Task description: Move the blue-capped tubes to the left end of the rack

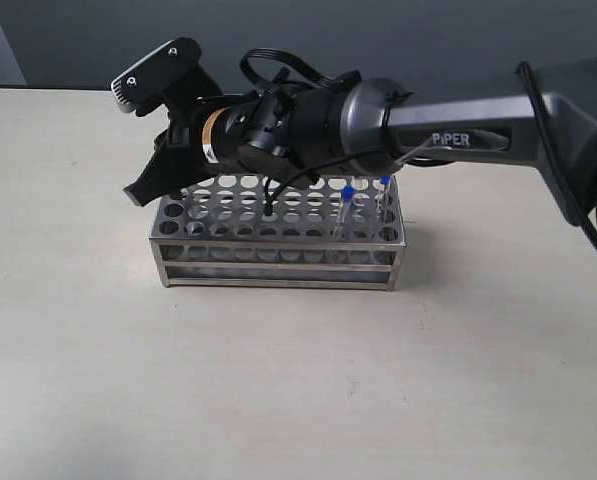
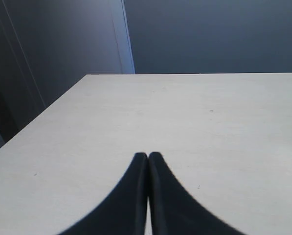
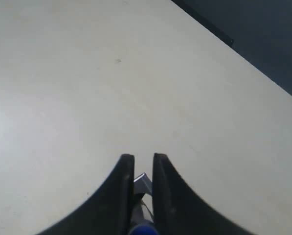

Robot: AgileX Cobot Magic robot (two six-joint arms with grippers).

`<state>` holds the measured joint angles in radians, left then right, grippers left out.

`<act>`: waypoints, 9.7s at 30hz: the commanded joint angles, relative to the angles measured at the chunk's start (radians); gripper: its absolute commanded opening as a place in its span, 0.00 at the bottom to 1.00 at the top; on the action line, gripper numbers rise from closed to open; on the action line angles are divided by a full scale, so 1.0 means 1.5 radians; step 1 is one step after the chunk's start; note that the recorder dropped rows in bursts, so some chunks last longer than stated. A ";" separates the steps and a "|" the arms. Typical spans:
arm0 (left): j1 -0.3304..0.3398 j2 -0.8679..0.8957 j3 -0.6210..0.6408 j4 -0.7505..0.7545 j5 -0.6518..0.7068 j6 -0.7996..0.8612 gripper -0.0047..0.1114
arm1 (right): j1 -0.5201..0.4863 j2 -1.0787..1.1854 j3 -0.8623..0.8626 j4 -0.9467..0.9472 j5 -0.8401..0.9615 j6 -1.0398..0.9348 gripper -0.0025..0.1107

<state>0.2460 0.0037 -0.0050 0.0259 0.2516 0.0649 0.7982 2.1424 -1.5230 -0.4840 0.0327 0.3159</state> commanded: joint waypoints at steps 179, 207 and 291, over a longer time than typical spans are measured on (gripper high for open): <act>0.001 -0.002 0.003 0.002 -0.008 -0.002 0.04 | -0.307 -0.188 0.561 0.214 -0.519 -0.228 0.46; 0.001 -0.002 0.003 0.002 -0.008 -0.002 0.04 | -0.306 -0.203 0.552 0.119 -0.452 -0.137 0.46; 0.001 -0.002 0.003 0.002 -0.008 -0.002 0.04 | -0.039 -0.313 0.320 -0.038 -0.221 0.059 0.02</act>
<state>0.2460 0.0037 -0.0050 0.0259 0.2516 0.0649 0.7049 1.6276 -1.0116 -0.5374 -0.3026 0.3964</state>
